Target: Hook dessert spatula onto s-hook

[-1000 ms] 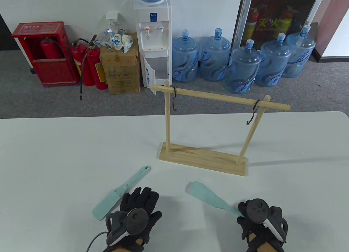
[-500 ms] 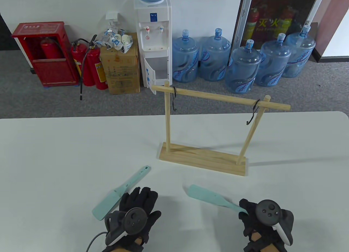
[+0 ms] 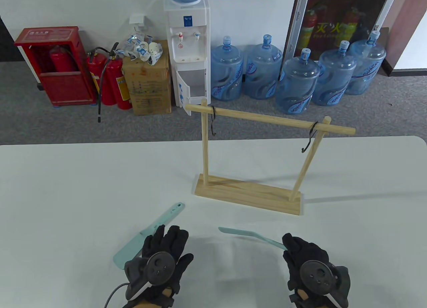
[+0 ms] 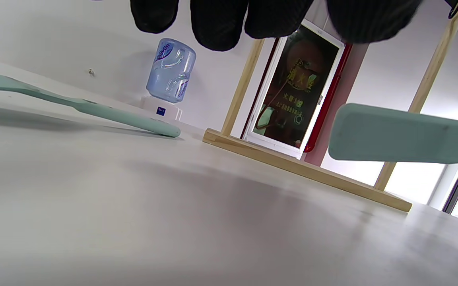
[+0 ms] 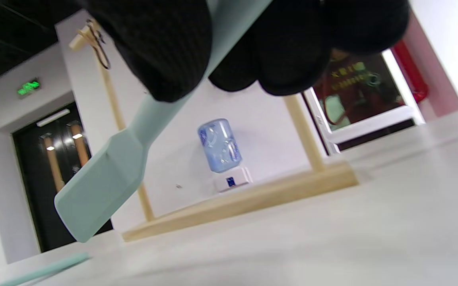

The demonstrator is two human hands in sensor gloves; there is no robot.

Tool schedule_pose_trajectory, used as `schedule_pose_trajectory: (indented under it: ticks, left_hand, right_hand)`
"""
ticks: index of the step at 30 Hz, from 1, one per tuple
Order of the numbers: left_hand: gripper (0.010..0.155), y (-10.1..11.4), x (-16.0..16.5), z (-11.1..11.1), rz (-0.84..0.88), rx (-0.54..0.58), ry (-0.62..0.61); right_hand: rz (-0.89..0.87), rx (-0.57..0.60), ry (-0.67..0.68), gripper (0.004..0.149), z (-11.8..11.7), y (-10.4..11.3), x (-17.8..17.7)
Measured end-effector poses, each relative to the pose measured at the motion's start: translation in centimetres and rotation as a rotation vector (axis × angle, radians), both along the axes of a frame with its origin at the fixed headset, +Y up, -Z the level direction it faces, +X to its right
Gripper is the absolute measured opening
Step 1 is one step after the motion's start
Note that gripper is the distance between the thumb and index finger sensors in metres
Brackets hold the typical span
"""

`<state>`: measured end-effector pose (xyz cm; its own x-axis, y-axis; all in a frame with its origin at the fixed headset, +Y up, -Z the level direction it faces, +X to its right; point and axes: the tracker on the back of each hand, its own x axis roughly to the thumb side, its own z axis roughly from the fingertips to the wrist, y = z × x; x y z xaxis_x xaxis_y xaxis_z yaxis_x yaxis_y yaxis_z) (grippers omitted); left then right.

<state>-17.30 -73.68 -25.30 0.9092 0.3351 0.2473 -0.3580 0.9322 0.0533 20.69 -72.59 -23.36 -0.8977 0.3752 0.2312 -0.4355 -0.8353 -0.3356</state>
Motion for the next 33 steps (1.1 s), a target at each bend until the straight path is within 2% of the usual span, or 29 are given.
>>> schedule_pose_trajectory:
  ticks: [10,19,24,28,31,33]
  left_hand:
    - [0.071,0.1,2.0,0.6,0.024,0.029,-0.065]
    - [0.079,-0.8,4.8,0.7,-0.055,-0.004,-0.131]
    - [0.067,-1.0,5.3,0.6,-0.046,0.013,-0.122]
    - [0.064,-1.2,4.8,0.3,0.042,0.002,-0.119]
    - [0.062,-0.6,4.6,0.4,0.043,0.07,-0.112]
    - [0.062,-0.4,4.4,0.5,0.107,0.064,-0.109]
  right_hand:
    - [0.098,0.085,0.139,0.047,1.0,0.5,-4.1]
    - [0.143,0.131,0.261,0.047,2.1,1.0,-6.7]
    - [0.152,0.131,0.272,0.046,2.2,1.0,-6.8]
    - [0.135,0.105,0.272,0.047,1.9,0.8,-6.7]
    - [0.124,0.098,0.257,0.049,1.7,0.8,-6.5]
    - [0.089,0.08,0.253,0.051,1.5,0.8,-6.1]
